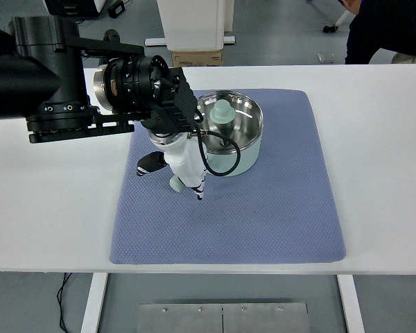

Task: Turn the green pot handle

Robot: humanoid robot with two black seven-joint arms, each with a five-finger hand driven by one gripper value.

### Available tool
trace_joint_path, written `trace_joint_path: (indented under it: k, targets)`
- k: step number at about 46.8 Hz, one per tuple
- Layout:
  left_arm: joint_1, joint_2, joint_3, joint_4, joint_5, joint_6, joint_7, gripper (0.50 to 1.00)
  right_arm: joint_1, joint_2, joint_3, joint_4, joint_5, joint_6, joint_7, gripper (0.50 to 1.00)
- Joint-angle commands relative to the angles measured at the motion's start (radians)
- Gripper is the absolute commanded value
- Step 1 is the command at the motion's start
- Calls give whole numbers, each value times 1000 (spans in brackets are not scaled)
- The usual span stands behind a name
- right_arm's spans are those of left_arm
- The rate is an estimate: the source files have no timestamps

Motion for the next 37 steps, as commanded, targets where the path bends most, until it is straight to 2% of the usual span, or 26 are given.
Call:
trace_joint_path:
  k: [1,37]
  targets:
    - [-4,3,6,0,19,1,0,1000,0,0,1,0,-1,0,-2,1000]
    - [-54,14,118,-14,88,6,0,1000,0,0,1,0,0,0,0,1000]
